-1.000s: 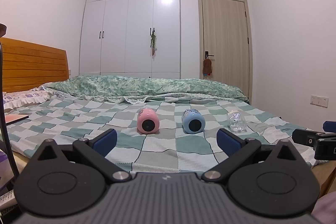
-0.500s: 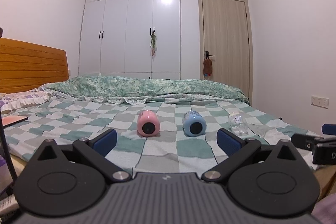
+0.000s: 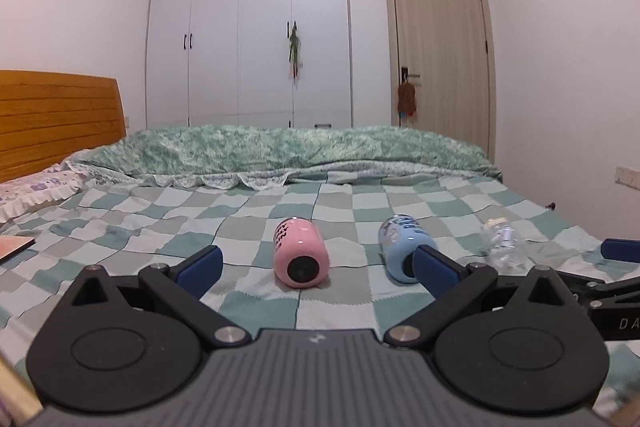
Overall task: Flip cup upright
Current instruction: 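Move the left gripper to the pink tumbler and close around it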
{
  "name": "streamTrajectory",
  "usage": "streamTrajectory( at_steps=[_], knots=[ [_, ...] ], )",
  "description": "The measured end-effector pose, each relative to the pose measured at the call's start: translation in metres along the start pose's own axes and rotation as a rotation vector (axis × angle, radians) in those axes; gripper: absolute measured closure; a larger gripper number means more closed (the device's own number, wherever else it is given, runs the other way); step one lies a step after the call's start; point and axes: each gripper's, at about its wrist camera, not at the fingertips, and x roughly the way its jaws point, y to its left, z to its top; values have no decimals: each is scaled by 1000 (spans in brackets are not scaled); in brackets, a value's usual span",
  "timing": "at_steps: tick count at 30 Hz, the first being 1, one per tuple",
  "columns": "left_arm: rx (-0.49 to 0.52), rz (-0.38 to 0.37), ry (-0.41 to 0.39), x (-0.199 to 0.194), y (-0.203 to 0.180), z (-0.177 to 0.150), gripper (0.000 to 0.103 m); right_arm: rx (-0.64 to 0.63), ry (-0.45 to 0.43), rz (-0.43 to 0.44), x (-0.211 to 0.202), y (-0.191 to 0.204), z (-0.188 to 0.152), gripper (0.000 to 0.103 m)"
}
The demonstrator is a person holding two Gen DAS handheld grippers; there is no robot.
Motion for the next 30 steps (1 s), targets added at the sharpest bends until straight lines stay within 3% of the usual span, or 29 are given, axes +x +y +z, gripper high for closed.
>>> streamTrajectory(
  at_steps=[10,20,25,27,30],
  knots=[
    [33,1,210,143,18,32,0,-25,77,33,128,6,35,0],
    [40,43,505,301,30,35,0,-88,160,77,236,11,49,0],
    [33,46,634,348,32,16,0,-150,187,87,264,17,44,0],
    [-16,3,692,357,33,5,15,-162,189,88,270,19,40,0],
    [-28,-5,679,354,32,3,17,-165,194,98,271,20,36,0]
  ],
)
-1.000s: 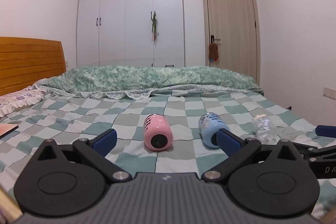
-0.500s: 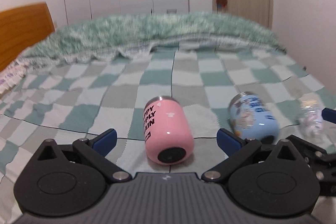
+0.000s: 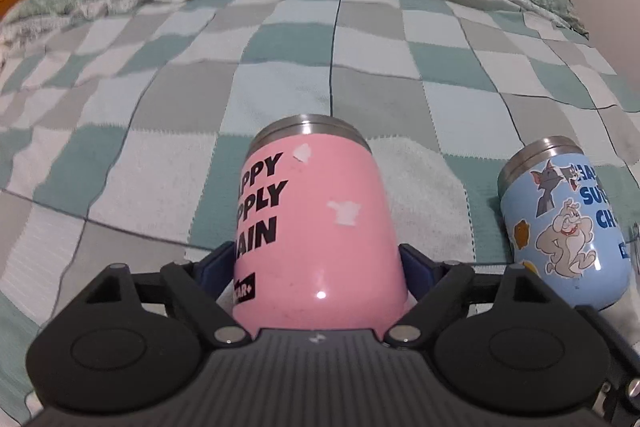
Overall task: Flip cup upright
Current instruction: 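Move the left gripper to the pink tumbler and close around it, then lift the pink tumbler with the left gripper toward the right gripper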
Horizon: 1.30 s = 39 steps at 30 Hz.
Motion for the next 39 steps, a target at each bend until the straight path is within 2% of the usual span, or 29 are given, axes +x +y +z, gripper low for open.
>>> streamTrajectory(
  at_steps=[3,6,12,17,22,28,31,32,34,37,39],
  knots=[
    [-17,-42,-13,-12,2,-8,17,3,-6,3,-9,0,-1,0],
    [12,-46,-42,-31,-4,-20,17,21,-22,4,-25,-1,0,0],
    [24,-72,-106,-85,-7,-49,17,40,-38,16,-76,4,-6,0],
    [40,-103,-121,-139,-16,-96,17,48,-19,14,-131,7,-30,0],
    [56,-142,-128,-177,-36,-150,17,74,16,-6,-178,2,-59,0],
    [69,-128,-118,-189,-54,-194,17,97,67,-39,-221,-7,-97,0],
    [56,-92,-68,-170,-57,-213,17,123,83,-51,-234,-12,-110,0],
    [50,-88,-76,-162,-57,-219,17,132,90,-55,-238,-13,-113,0],
    [83,-67,-125,-162,-61,-224,17,136,96,-58,-243,-13,-118,0],
    [86,-59,-126,-165,-63,-224,17,128,96,-62,-249,-9,-119,0],
    [72,-80,-123,-167,-57,-225,16,126,88,-61,-253,-6,-118,0]
  ],
)
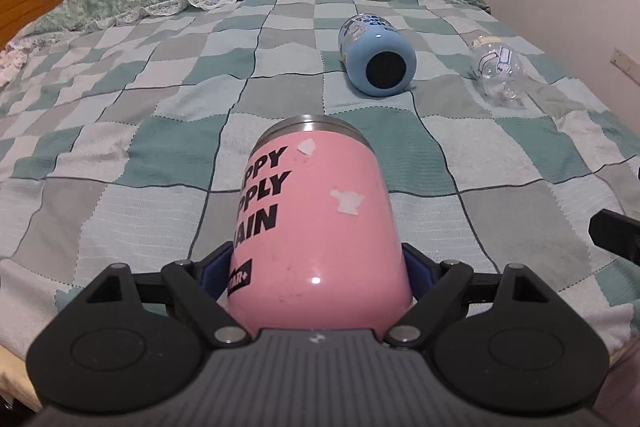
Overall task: Flip cup upright
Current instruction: 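Lift the pink tumbler with the left gripper toward the right gripper, then close the right gripper on the pink tumbler while the left gripper releases it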
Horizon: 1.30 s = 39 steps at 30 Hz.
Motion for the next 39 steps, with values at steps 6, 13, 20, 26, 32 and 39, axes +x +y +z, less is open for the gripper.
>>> streamTrajectory(
  at_steps=[6,13,20,26,32,39],
  knots=[
    [-17,-63,-70,-36,22,6,0,0,-16,3,-5,14,6,0],
    [-15,10,-122,-63,69,11,0,-38,14,32,3,60,25,0],
    [25,64,-78,-51,117,3,0,-10,113,49,28,113,55,0],
    [47,64,-92,-42,133,0,0,54,222,73,65,142,71,0],
    [32,68,-81,-26,146,1,0,151,402,58,120,150,86,0],
    [14,53,-72,-17,154,-1,0,267,561,157,170,140,79,17]
  ],
)
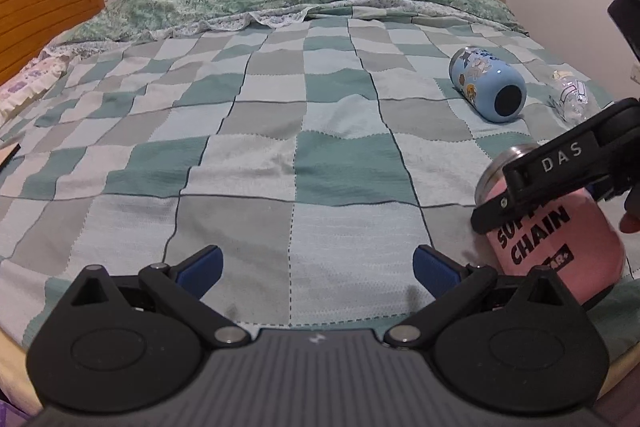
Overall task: Flip cup upright
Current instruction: 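Close the right gripper on the pink tumbler while the left gripper releases it, then rotate the pink tumbler with the right gripper until its opening faces up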
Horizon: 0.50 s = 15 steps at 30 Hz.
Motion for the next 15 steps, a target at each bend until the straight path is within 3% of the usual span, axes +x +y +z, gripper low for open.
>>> streamTrajectory(
  at_steps=[4,11,15],
  knots=[
    [6,0,-10,-8,1,-1,0,-13,-102,66,-22,-6,-14,18],
    [3,11,-30,-29,3,0,0,-165,-491,127,-75,14,-43,19],
    [-10,21,-33,-38,5,-2,0,-322,-707,90,-89,40,-50,19]
  ],
)
